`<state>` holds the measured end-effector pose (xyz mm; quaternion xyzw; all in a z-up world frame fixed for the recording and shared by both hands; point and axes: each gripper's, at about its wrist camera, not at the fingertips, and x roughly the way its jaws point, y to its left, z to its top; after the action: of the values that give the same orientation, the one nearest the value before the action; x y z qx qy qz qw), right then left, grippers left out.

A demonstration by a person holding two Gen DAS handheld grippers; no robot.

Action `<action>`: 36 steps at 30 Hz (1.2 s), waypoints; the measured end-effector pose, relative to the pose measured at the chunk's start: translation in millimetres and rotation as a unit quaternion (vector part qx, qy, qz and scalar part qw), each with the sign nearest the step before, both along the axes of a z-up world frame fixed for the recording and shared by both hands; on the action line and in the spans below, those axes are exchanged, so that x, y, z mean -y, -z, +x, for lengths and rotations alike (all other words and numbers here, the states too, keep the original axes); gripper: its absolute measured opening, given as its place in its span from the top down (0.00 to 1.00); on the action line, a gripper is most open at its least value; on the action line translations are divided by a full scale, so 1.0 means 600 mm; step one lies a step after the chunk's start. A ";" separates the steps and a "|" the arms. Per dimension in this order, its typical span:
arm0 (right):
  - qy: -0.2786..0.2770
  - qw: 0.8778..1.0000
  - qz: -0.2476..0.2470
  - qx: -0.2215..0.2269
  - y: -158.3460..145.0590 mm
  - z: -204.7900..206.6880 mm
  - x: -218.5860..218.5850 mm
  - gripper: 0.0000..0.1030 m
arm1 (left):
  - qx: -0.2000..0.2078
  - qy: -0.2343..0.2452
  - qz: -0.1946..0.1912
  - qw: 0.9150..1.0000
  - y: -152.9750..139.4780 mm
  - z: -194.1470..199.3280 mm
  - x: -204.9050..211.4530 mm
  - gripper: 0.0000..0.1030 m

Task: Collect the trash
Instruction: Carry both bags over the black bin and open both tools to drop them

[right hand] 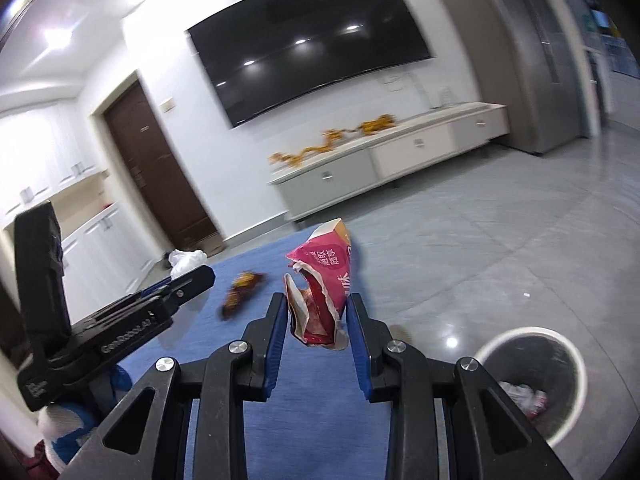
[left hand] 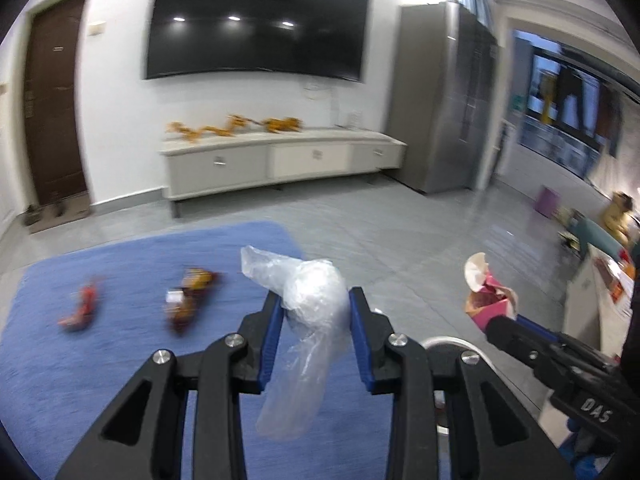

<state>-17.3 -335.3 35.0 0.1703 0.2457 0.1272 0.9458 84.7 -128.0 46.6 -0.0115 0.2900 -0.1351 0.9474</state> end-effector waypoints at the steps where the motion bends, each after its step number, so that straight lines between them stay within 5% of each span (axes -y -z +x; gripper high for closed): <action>1: 0.014 1.000 0.003 -0.003 0.005 -0.004 0.019 0.72 | -0.006 0.020 -0.002 1.000 0.002 0.006 0.027 0.70; 8: 0.115 0.991 0.036 -0.052 0.069 -0.024 0.166 0.72 | -0.043 0.111 0.003 0.993 0.029 0.044 0.187 0.70; 18: 0.181 0.972 0.073 -0.130 0.179 -0.017 0.290 0.72 | -0.127 0.182 0.007 0.975 0.121 0.112 0.352 0.69; 24: 0.195 0.961 0.082 -0.177 0.238 0.009 0.315 0.70 | -0.170 0.209 -0.014 0.963 0.166 0.142 0.393 0.67; 27: 0.204 0.955 0.088 -0.195 0.262 0.011 0.328 0.56 | -0.185 0.211 -0.025 0.960 0.181 0.152 0.409 0.44; 36: 0.226 0.946 0.088 -0.214 0.273 0.000 0.339 0.51 | -0.191 0.207 -0.020 0.959 0.193 0.151 0.419 0.43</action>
<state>-17.1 -538.4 -128.5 0.3274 0.3847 -0.1085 0.8561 175.3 -379.2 -69.4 0.0045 0.4592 -0.3295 0.8249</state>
